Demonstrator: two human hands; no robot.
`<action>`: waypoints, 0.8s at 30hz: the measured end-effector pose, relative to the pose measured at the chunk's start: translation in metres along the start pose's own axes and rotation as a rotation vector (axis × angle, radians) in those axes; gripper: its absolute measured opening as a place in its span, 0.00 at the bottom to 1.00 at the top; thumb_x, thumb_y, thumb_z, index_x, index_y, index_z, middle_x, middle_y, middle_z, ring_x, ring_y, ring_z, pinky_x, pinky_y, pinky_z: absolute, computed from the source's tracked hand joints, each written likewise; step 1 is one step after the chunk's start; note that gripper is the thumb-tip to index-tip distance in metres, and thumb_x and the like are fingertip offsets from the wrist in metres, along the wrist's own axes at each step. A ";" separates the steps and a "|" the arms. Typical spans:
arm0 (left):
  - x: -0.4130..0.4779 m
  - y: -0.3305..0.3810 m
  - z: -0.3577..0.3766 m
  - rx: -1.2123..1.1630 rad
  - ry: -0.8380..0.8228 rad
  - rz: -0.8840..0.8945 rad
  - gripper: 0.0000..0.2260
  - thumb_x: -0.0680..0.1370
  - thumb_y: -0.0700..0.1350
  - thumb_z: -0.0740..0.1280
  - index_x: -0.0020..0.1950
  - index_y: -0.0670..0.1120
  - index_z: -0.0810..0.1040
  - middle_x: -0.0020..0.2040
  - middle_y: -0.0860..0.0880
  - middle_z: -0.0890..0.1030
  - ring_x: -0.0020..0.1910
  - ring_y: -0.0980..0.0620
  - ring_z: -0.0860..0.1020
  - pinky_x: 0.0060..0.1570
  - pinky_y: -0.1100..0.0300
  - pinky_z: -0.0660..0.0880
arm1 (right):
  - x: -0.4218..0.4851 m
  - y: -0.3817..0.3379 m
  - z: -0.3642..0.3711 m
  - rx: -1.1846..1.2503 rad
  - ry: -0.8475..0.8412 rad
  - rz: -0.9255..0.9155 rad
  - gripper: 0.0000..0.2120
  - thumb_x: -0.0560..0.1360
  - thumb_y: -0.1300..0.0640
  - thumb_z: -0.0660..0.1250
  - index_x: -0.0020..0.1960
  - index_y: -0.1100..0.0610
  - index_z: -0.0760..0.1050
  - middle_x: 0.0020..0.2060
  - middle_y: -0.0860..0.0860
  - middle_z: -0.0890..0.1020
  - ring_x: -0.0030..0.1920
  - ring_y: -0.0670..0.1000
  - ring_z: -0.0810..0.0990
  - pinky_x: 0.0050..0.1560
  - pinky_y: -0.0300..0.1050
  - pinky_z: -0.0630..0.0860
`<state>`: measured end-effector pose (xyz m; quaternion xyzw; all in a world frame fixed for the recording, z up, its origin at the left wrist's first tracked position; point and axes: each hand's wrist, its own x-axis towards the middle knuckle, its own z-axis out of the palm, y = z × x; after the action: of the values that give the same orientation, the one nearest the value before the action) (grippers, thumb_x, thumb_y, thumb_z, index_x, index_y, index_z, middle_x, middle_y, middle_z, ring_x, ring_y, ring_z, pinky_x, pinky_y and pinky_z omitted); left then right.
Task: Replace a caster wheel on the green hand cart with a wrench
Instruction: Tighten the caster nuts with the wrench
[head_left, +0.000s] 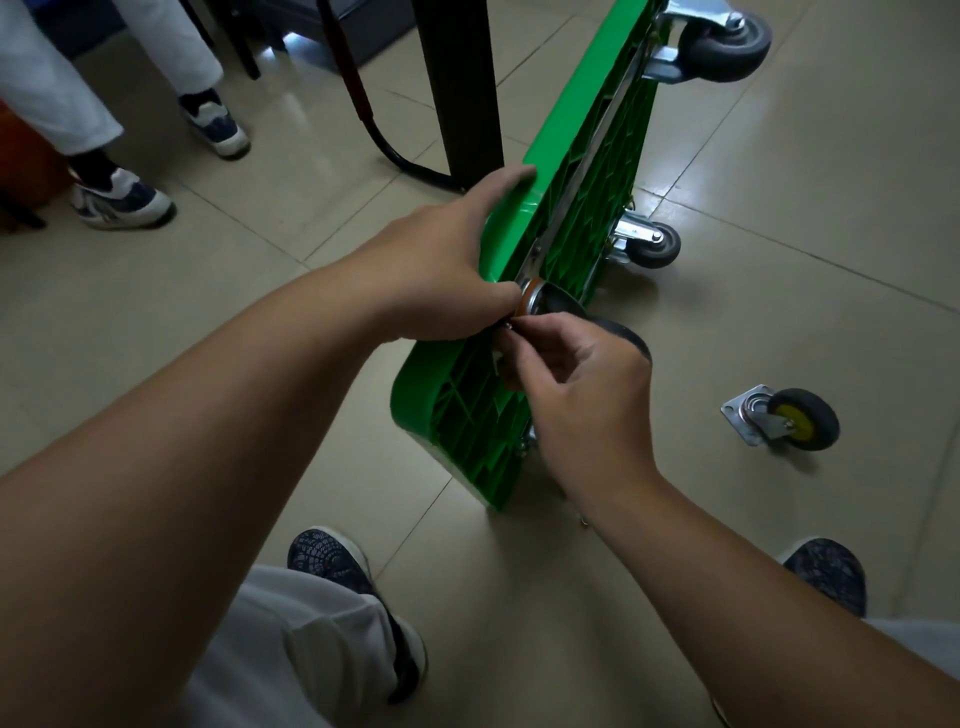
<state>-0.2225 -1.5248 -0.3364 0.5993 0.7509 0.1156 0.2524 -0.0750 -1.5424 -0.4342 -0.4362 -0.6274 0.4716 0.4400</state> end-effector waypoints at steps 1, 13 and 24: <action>0.000 0.000 0.000 0.001 0.003 0.003 0.42 0.77 0.46 0.71 0.80 0.68 0.50 0.52 0.48 0.76 0.41 0.50 0.81 0.39 0.55 0.79 | 0.000 0.000 0.001 -0.006 -0.005 -0.002 0.06 0.77 0.58 0.72 0.53 0.58 0.84 0.40 0.47 0.86 0.40 0.45 0.85 0.45 0.49 0.83; 0.000 -0.002 0.000 0.015 0.027 0.038 0.41 0.77 0.47 0.70 0.81 0.66 0.50 0.50 0.49 0.75 0.35 0.55 0.75 0.33 0.61 0.70 | 0.001 0.002 -0.003 0.078 -0.048 0.004 0.09 0.74 0.62 0.75 0.55 0.57 0.84 0.43 0.47 0.87 0.44 0.46 0.86 0.49 0.46 0.83; 0.000 -0.003 0.000 0.019 0.026 0.039 0.41 0.77 0.48 0.70 0.81 0.67 0.49 0.53 0.49 0.75 0.38 0.55 0.76 0.38 0.58 0.75 | 0.002 0.002 -0.001 0.051 -0.052 0.028 0.05 0.78 0.59 0.71 0.49 0.60 0.84 0.36 0.48 0.85 0.36 0.44 0.84 0.39 0.39 0.79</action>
<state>-0.2247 -1.5260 -0.3380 0.6147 0.7434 0.1212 0.2343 -0.0738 -1.5398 -0.4353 -0.4214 -0.6202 0.5046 0.4280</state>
